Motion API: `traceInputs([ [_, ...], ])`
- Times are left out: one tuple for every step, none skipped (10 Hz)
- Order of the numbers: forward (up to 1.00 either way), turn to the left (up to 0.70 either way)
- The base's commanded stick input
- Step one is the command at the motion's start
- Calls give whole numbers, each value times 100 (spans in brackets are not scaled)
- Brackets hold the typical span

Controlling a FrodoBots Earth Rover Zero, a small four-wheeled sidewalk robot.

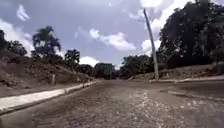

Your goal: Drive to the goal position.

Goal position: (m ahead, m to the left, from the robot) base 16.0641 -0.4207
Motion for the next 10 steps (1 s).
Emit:
traceInputs([
  [70, -26],
  [70, -24],
  [70, 0],
  [70, 0],
  [70, 0],
  [70, 0],
  [70, 0],
  [70, 0],
  [70, 0],
  [70, -27],
])
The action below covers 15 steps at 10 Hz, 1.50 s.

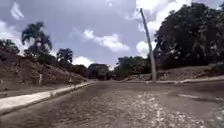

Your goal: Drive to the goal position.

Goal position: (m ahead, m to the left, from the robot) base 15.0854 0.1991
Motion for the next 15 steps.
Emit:
traceInputs([
  [70, -24],
  [70, 0],
  [70, 0],
  [70, 0],
  [70, 0],
  [70, 0],
  [70, 0],
  [70, 0],
  [70, 0],
  [70, 0],
  [70, 0],
  [70, 0],
  [70, 0],
  [70, 0],
  [70, 0],
])
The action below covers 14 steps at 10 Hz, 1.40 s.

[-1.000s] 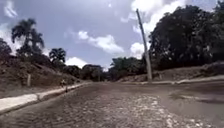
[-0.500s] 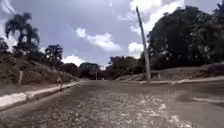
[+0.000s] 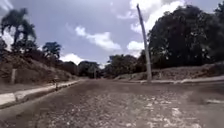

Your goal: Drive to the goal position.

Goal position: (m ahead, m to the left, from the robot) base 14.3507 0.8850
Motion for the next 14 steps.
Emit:
traceInputs([
  [70, 0],
  [70, 0],
  [70, 0],
  [70, 0],
  [70, 0],
  [70, 0],
  [70, 0],
  [70, 0],
  [70, 0],
  [70, 0],
  [70, 0],
  [70, 0],
  [70, 0],
  [70, 0],
])
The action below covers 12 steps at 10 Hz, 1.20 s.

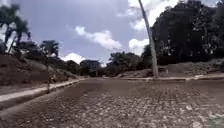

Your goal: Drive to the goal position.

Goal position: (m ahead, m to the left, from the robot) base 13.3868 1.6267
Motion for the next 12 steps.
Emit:
traceInputs([
  [70, 0],
  [70, 0],
  [70, 0],
  [70, 14],
  [70, 13],
  [70, 0],
  [70, 0],
  [70, 0],
  [70, 0],
  [70, 0],
  [70, 0],
  [70, 0],
])
